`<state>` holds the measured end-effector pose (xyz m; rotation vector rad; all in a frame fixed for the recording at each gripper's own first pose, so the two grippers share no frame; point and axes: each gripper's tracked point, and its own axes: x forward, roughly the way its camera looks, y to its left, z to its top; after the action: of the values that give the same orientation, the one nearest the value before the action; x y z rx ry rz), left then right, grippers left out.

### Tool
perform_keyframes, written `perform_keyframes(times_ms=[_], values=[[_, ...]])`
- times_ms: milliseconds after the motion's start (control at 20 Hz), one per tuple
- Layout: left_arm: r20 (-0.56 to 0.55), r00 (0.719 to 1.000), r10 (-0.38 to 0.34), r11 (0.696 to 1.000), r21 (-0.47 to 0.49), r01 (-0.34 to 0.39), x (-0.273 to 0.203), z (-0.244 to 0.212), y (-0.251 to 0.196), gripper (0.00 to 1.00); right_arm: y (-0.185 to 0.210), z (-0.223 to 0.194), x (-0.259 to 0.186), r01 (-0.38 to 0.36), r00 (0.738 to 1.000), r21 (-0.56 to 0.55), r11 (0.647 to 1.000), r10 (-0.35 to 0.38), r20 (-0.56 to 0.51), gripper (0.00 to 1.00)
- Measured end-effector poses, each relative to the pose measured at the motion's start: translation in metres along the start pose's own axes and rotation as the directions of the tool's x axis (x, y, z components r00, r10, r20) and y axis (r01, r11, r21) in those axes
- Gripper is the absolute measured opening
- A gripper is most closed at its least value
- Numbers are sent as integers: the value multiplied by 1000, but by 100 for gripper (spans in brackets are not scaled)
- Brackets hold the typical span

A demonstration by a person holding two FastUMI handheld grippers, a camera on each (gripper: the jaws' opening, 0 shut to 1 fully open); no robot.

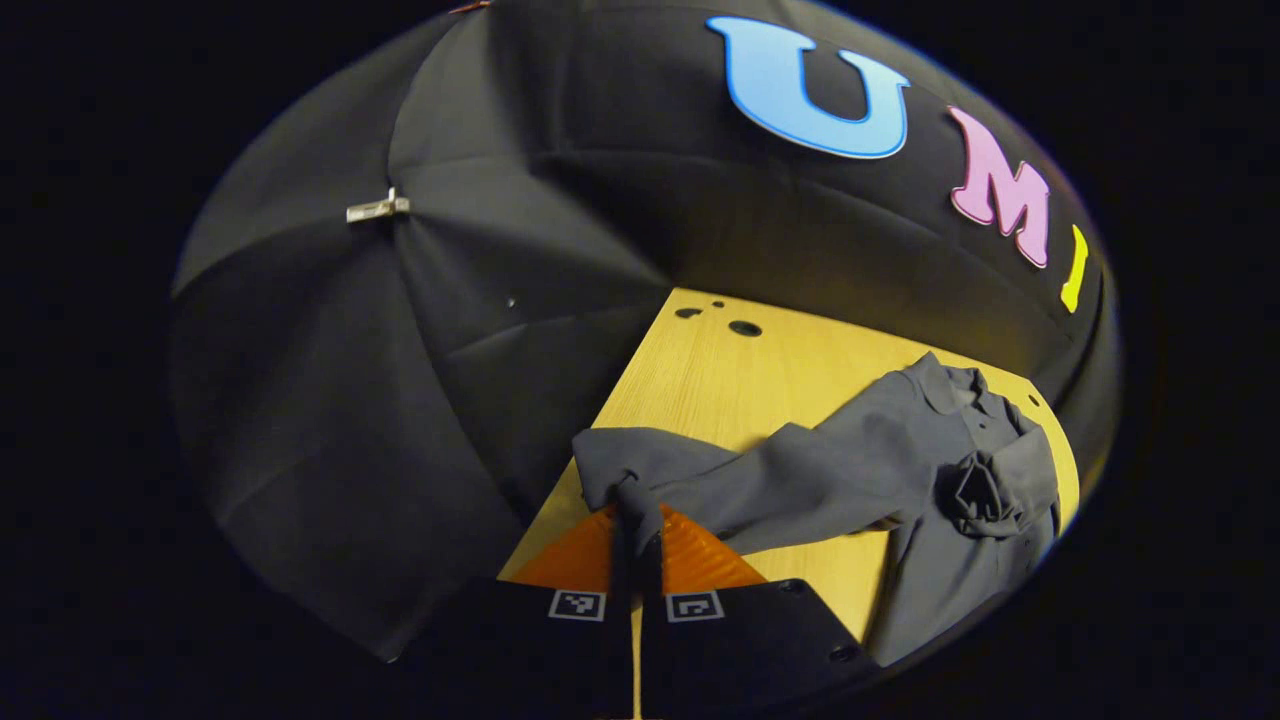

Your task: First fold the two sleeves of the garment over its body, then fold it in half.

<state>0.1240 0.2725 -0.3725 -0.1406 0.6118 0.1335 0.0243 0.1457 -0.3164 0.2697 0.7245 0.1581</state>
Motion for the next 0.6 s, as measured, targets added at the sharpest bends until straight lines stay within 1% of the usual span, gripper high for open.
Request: perform_keyframes(times_ms=[50,200,250,300,450,600], values=[[18,1000,-5,1000,3,5,-7,9,-7,8,-5,2,-3,0,1000,9,1000,0,6,95],[72,997,-13,1000,-8,13,-30,41,-29,8,-21,13,-9,0,1000,30,1000,-1,30,95],[91,996,-22,1000,-12,23,-38,51,-41,5,-28,16,-10,0,999,31,1000,-1,34,95],[108,994,-28,1000,-5,29,-46,62,-51,8,-35,19,-10,0,999,33,999,-1,36,95],[138,988,-62,997,53,55,-66,79,-80,8,-56,28,-8,-2,999,55,998,-1,49,95],[154,982,-110,990,102,95,-90,89,-125,8,-74,35,-5,-10,998,70,998,5,66,95]])
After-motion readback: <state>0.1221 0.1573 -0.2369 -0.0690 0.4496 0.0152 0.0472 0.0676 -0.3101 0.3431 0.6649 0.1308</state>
